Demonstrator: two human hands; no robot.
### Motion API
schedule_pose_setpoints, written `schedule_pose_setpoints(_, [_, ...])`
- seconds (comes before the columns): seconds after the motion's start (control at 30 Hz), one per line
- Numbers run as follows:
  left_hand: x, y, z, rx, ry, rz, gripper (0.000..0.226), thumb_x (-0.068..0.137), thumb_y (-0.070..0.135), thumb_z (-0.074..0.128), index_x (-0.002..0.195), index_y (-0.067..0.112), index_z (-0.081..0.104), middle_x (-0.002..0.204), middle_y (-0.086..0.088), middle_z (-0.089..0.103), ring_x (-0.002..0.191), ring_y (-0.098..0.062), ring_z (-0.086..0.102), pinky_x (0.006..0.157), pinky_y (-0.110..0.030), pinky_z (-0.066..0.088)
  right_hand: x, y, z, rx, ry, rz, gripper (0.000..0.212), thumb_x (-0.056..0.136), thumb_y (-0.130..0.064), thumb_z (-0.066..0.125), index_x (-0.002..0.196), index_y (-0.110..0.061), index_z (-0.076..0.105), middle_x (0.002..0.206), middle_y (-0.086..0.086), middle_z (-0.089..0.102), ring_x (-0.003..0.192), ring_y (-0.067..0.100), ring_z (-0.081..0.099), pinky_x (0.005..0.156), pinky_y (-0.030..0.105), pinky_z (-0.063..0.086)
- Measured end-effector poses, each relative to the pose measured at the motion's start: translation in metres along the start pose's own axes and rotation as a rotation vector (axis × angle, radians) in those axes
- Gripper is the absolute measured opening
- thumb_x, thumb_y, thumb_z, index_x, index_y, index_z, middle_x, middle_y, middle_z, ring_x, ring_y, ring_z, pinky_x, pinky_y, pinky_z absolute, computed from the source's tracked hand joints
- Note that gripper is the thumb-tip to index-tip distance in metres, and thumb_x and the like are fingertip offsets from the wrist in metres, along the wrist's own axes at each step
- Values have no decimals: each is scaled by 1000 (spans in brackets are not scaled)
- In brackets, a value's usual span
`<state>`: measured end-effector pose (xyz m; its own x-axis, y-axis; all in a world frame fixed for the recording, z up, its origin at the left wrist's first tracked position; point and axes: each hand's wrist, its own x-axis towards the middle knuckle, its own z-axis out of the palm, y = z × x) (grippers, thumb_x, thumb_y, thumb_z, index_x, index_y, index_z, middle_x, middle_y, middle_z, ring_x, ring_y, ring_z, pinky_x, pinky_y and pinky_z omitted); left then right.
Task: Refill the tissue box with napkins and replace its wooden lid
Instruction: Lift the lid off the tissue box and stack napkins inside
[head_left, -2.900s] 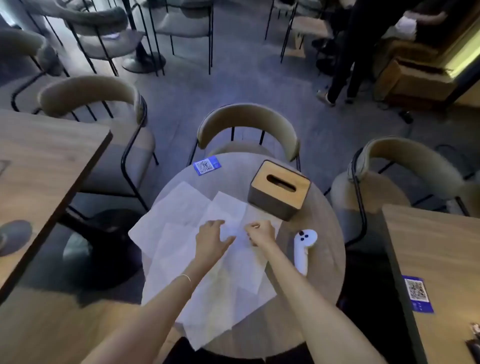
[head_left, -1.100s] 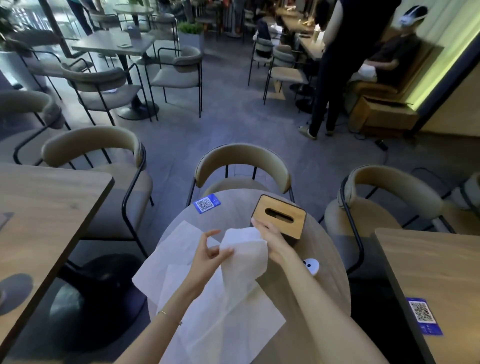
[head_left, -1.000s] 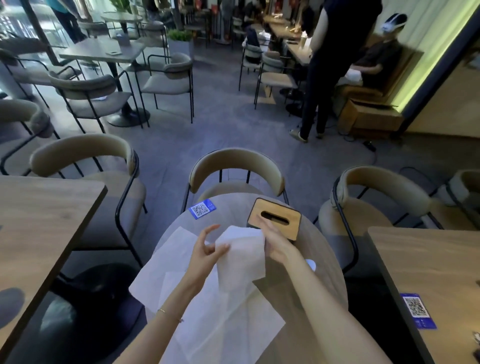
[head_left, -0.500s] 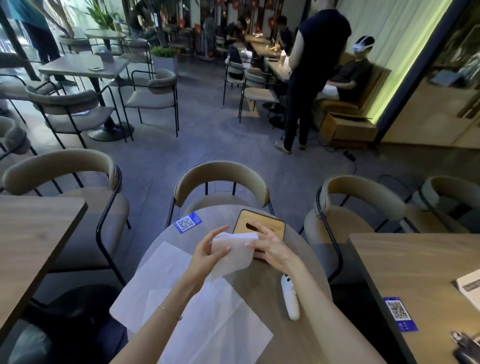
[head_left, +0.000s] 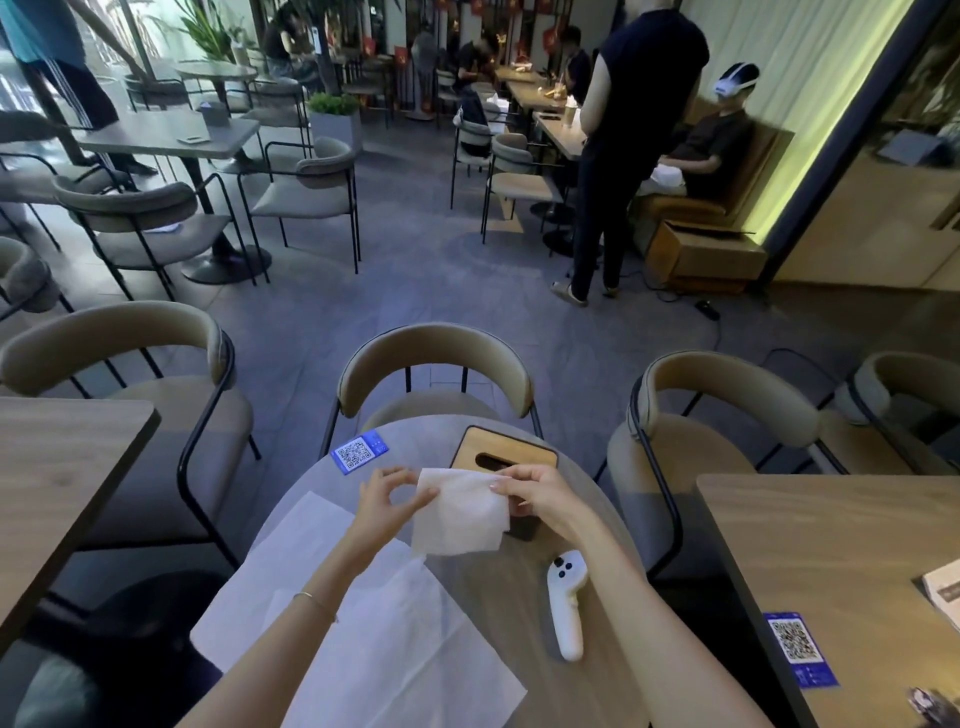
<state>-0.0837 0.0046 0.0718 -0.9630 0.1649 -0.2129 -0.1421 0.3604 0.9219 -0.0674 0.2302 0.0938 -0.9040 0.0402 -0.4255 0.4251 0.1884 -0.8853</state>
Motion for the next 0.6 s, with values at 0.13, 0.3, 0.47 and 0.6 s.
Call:
schedule_pose_setpoints(0.13, [-1,-4,-8,-252,-103,-113,18,92,38,57,102,25,66,106,-1,66,99,-18,63,69,-19,49,26,9,7,-249,227,-61,7,88,-25,65,95,-25,62,97,-8,61,101,16,59,73,17,46])
schedule_pose_setpoints(0.3, [6,-18,8,-235,-178,-251,10,91,41,57,90,37,66,98,12,63,93,-7,60,67,-15,47,54,18,18,-603,83,-24,56,86,-38,63,136,-16,49,140,4,53,129,23,48,106,37,39])
schedule_pose_setpoints(0.47, [15,-15,27,-237,-214,-279,15,93,41,55,91,39,69,94,14,67,91,-5,63,65,-13,46,69,21,23,-647,19,-23,54,79,-39,69,128,-25,52,135,1,54,124,22,49,105,41,42])
schedule_pose_setpoints(0.6, [22,-18,35,-262,-204,-282,15,94,34,54,92,33,70,95,11,70,91,-4,65,69,-16,48,72,19,19,-558,21,-126,42,75,-35,73,110,-22,54,119,-4,56,114,18,51,97,34,43])
